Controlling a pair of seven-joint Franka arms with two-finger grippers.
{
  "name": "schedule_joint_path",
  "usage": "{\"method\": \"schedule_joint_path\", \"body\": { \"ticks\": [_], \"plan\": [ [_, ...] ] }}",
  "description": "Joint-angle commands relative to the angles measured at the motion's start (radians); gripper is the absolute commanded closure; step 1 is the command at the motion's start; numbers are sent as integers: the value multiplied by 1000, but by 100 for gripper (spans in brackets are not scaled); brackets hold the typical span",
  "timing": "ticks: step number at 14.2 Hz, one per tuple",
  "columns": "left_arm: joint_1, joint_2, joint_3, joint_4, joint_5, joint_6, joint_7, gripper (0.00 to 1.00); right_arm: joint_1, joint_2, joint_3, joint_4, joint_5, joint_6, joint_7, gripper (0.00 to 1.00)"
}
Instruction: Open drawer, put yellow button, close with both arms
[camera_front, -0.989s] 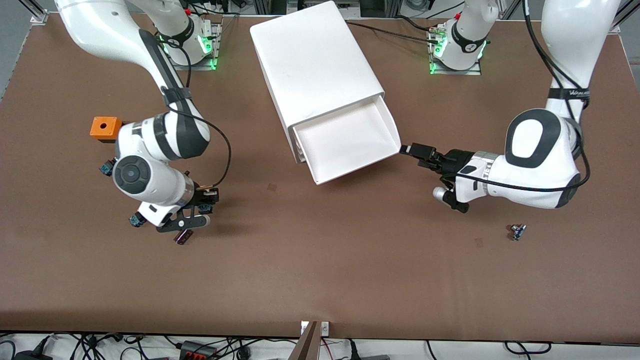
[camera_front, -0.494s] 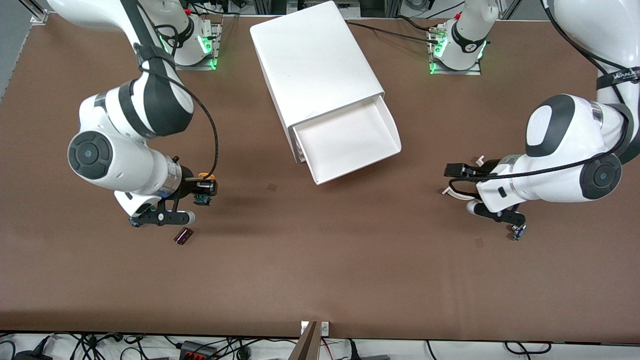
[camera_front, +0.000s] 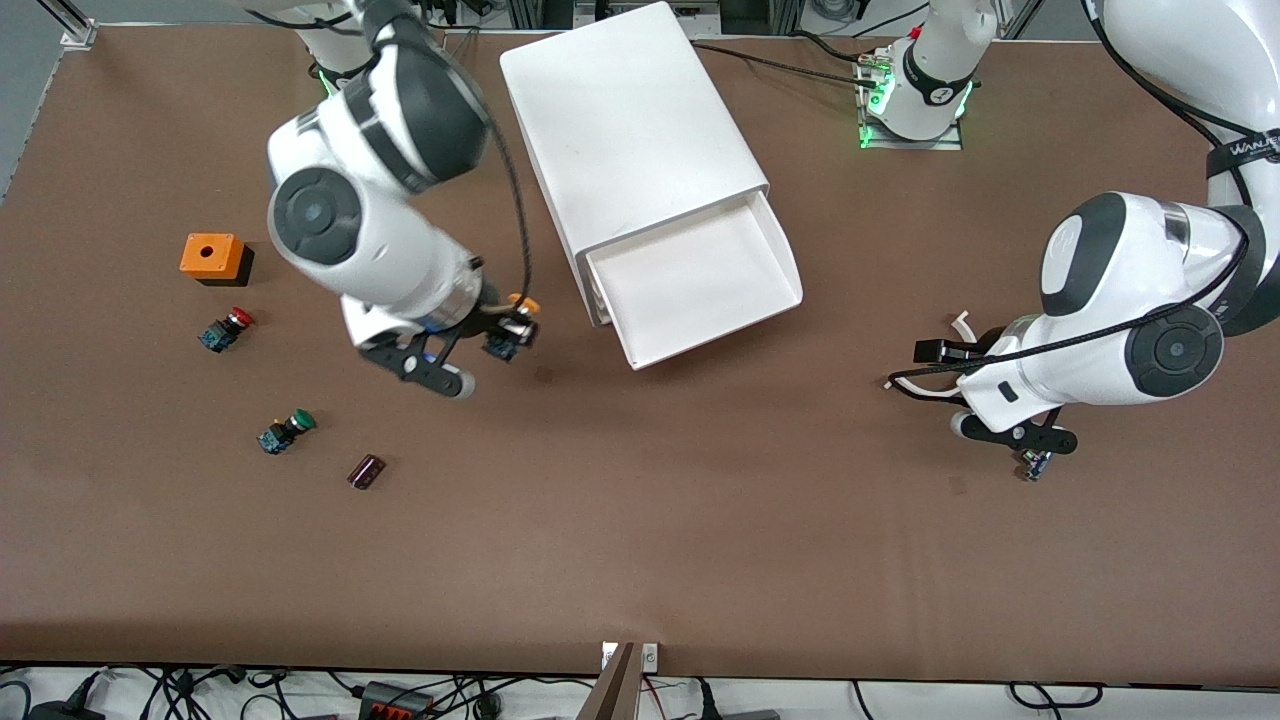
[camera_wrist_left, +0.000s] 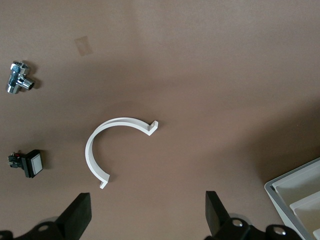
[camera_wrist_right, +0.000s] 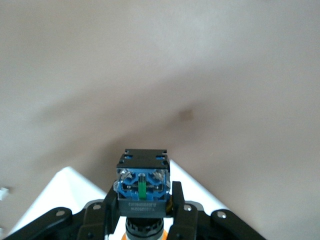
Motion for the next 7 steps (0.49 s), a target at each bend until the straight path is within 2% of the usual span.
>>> {"method": "schedule_joint_path", "body": {
  "ticks": [1, 2, 5, 7],
  "plan": [
    [15, -7, 4, 23, 12, 5, -21, 0, 55, 9, -7, 58, 23, -4, 218, 100],
    [18, -5, 7, 52, 21, 3, -29, 0, 68, 15, -7, 64, 25, 3, 298, 100],
    [21, 21, 10, 60, 59, 9, -191, 0, 137, 49, -7, 72, 23, 52, 568, 100],
    [26, 16, 8, 60, 73, 9, -192, 0, 176, 67, -9, 72, 22, 88, 720, 100]
  ]
}}
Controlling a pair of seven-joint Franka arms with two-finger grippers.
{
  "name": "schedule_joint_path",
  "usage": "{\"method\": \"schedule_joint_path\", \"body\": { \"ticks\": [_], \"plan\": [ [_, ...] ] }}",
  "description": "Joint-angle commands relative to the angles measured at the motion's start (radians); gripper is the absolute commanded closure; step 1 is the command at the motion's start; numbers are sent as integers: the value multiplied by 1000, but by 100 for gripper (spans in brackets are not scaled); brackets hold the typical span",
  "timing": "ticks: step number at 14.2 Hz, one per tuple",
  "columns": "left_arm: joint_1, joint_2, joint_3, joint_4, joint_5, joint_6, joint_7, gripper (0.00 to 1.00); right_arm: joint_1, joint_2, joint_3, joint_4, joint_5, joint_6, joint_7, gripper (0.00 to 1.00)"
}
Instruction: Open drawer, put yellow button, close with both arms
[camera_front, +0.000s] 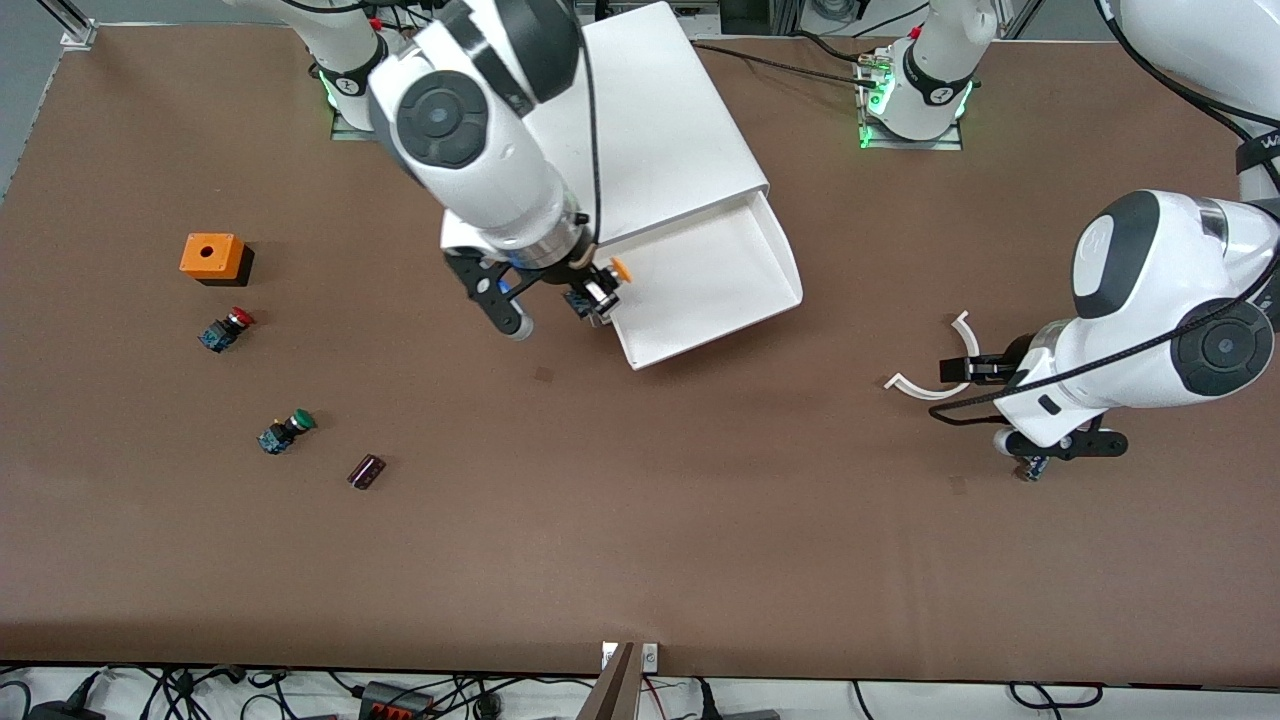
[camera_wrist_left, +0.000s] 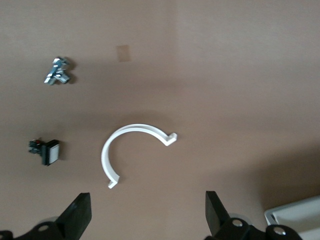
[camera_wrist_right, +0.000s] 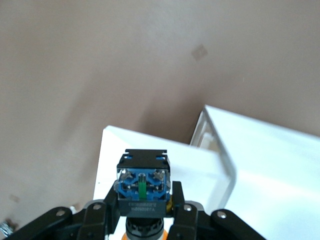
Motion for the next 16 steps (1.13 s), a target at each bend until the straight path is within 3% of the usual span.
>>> {"method": "schedule_joint_path", "body": {
  "ticks": [1, 9, 16],
  "plan": [
    [1, 12, -10, 25, 28, -1, -36, 0, 62, 48, -10, 32, 11, 23, 188, 100],
    [7, 14, -18, 1, 20, 4, -36, 0, 139, 160, -14, 102, 7, 53, 383, 100],
    [4, 14, -20, -11, 20, 13, -51, 0, 188, 183, -17, 95, -47, 43, 443, 100]
  ]
}}
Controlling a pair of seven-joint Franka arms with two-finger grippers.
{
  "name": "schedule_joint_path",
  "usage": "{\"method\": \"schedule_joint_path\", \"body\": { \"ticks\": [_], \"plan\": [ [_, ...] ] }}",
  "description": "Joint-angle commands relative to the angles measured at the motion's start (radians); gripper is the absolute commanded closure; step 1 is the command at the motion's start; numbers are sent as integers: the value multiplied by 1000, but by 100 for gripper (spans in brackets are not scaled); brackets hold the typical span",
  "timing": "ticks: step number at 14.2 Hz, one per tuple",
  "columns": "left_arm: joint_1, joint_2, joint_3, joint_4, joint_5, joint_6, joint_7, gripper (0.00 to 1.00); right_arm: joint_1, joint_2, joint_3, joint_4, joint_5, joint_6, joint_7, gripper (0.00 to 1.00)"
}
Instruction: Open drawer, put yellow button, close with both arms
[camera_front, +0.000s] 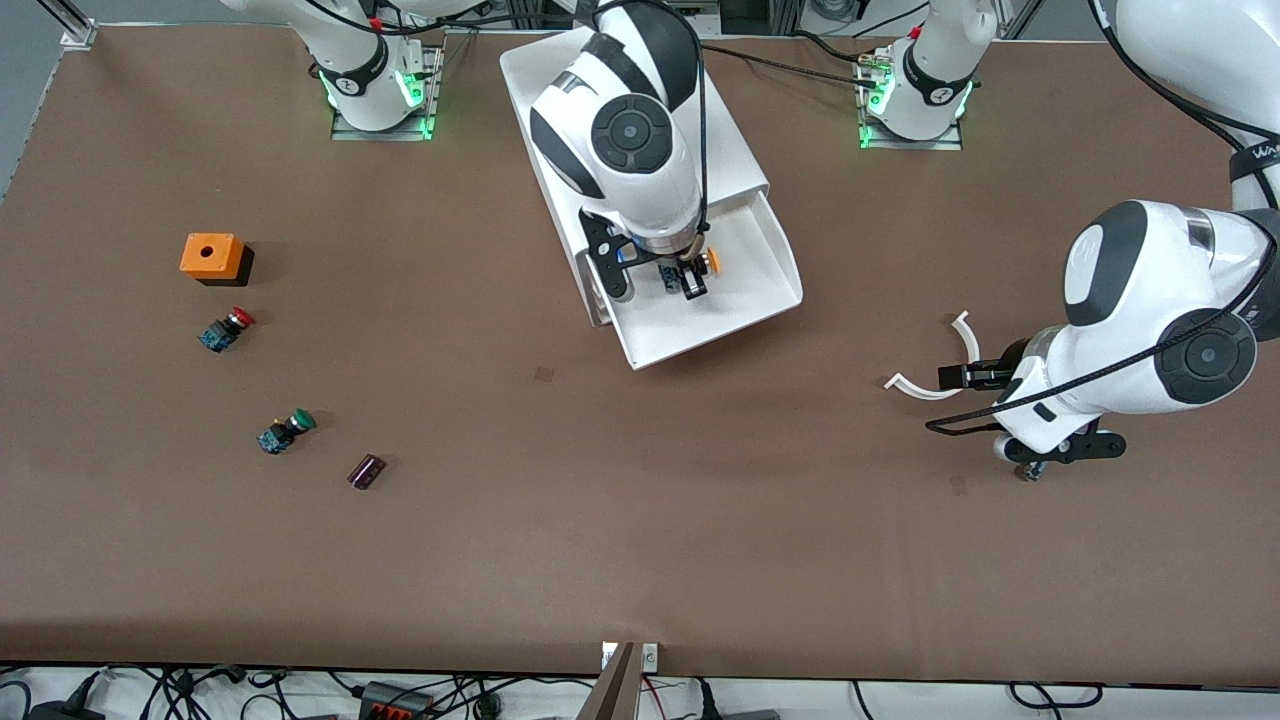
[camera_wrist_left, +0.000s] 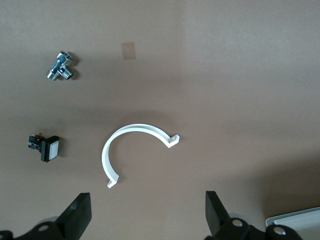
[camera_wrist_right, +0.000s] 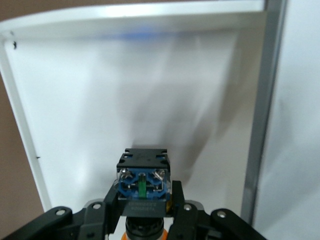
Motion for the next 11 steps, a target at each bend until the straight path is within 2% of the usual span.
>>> {"method": "schedule_joint_path", "body": {
  "ticks": [1, 2, 3, 4, 5, 9, 11],
  "plan": [
    [3, -2, -13, -7, 17, 7, -17, 0, 24, 31, -13, 36, -42, -23, 61, 100],
    [3, -2, -13, -7, 17, 7, -17, 0, 27, 39, -13, 36, -53, -25, 64, 99],
    [1, -2, -13, -5, 17, 7, -17, 0, 27, 40, -13, 36, -53, -25, 76, 83],
    [-3, -2, -13, -4, 22, 7, -18, 0, 24, 39, -15, 38, -51, -26, 93, 35],
    [-8, 0, -13, -2, 31, 7, -17, 0, 18, 36, -16, 41, -51, -28, 107, 0],
    [-25, 1, -13, -4, 33, 16, -18, 0, 16, 20, -20, 47, -50, -49, 113, 0],
    [-25, 0, -14, -2, 25, 15, -18, 0, 4, 6, -21, 87, -50, -89, 111, 0]
  ]
}}
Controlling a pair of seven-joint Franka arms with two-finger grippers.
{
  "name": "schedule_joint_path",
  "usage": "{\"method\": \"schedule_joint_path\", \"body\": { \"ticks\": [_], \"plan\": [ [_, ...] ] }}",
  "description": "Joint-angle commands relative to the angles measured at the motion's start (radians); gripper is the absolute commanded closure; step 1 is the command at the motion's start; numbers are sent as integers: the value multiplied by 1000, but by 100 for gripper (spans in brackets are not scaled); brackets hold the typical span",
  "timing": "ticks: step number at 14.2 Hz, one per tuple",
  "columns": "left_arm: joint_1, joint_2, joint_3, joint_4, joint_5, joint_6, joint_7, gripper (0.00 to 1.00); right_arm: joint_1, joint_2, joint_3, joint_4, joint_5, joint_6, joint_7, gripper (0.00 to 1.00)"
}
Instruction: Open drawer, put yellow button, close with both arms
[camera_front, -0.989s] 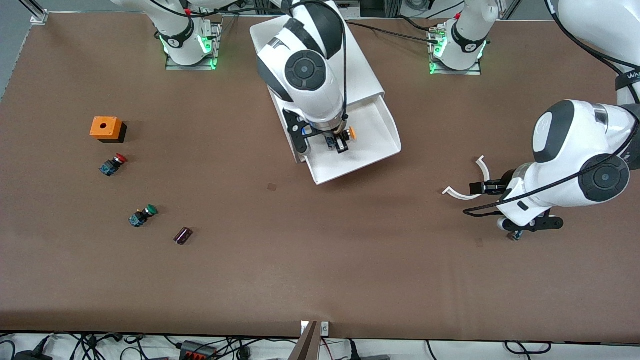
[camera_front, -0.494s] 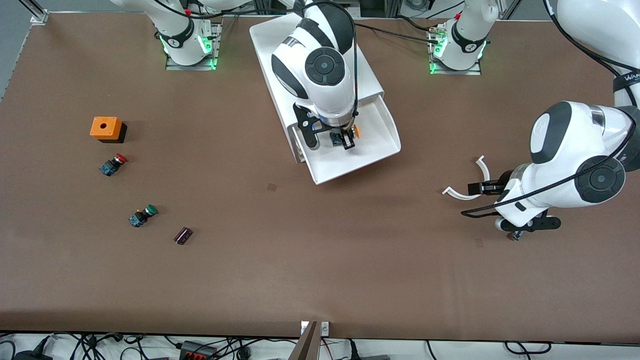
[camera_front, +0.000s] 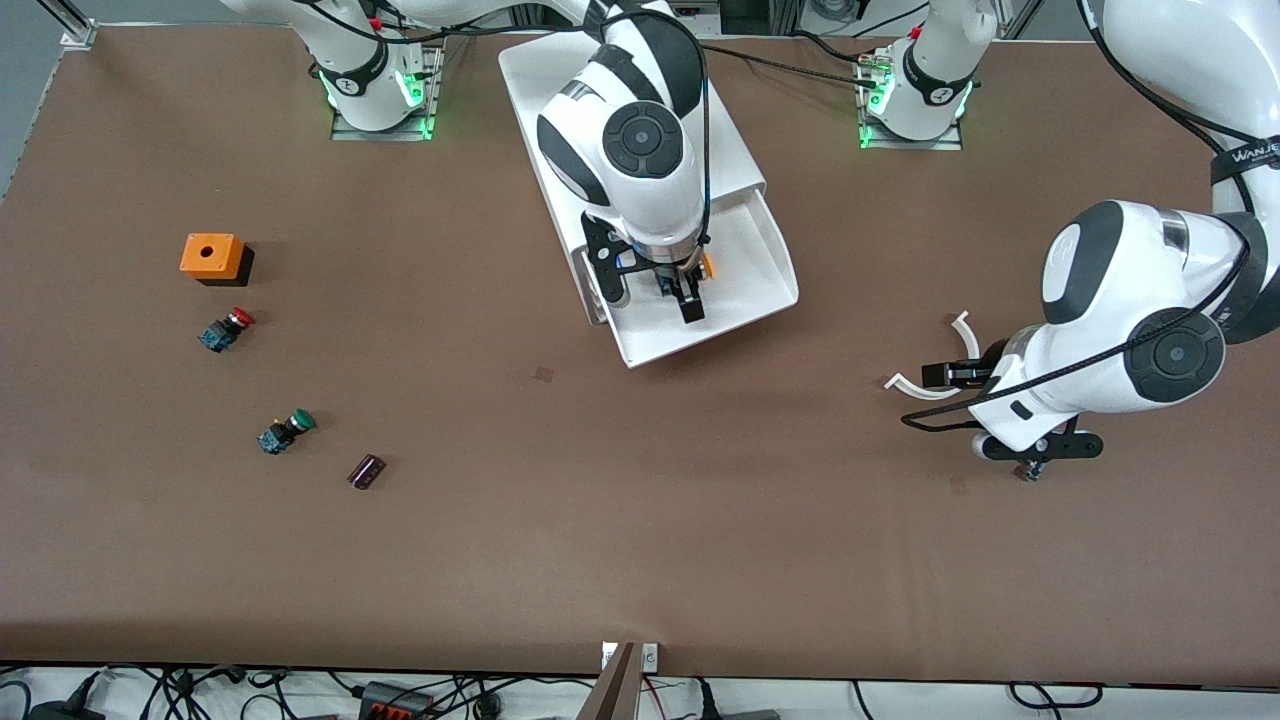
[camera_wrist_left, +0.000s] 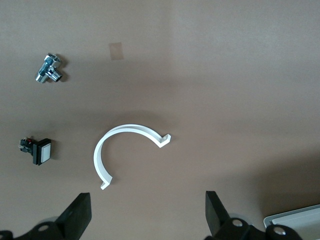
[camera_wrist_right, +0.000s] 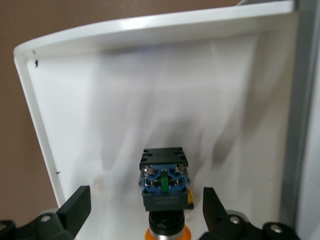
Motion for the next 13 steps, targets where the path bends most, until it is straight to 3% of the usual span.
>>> {"method": "schedule_joint_path", "body": {
  "ticks": [1, 7, 13],
  "plan": [
    [1, -5, -7, -2, 21, 7, -15, 0, -12, -17, 2, 79, -12, -96, 42, 0],
    [-2, -2, -6, 6, -78, 12, -86, 0, -132, -43, 9, 138, -8, -107, -19, 0],
    [-108, 32, -7, 6, -74, 135, -324, 0, -300, -97, 9, 133, -17, -263, -566, 0]
  ]
}}
